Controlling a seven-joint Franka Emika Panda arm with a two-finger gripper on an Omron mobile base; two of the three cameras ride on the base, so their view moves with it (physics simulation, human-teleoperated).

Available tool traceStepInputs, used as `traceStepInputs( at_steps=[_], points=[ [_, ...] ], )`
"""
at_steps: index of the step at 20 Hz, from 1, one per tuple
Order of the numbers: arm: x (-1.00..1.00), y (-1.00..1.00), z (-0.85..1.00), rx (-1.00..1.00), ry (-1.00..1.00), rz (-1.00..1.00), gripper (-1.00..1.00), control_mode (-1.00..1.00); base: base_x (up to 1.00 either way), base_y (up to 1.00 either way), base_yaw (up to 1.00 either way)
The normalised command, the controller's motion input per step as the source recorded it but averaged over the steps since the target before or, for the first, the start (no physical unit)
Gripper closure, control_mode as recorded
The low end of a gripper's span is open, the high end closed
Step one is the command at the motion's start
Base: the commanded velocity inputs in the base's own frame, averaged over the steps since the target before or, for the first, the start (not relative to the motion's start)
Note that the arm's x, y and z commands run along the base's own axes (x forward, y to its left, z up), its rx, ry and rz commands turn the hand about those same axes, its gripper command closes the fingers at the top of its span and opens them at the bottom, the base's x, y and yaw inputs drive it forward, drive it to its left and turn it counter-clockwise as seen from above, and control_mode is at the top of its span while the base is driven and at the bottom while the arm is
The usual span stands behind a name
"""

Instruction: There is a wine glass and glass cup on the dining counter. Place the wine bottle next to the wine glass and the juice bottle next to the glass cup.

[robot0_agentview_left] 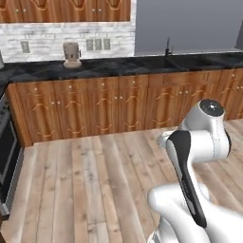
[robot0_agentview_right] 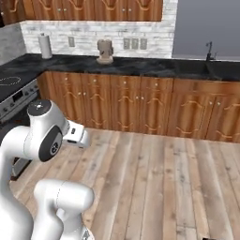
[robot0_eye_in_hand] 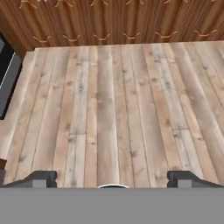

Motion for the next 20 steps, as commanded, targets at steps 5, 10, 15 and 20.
traceStepInputs(
  at_steps=[5,10,15,20],
  points=[
    [0.0,0.0,0.0,0.0,0.0,0.0,-1.0,1.0,0.37,-0.17,-0.47],
    [0.0,0.0,0.0,0.0,0.0,0.0,-1.0,1.0,0.38,-0.15,-0.48],
    [0.0,0.0,0.0,0.0,0.0,0.0,-1.0,1.0,0.54,-0.12,-0.35],
    [0.0,0.0,0.0,0.0,0.0,0.0,-1.0,1.0,0.62,-0.11,-0.26]
  ],
)
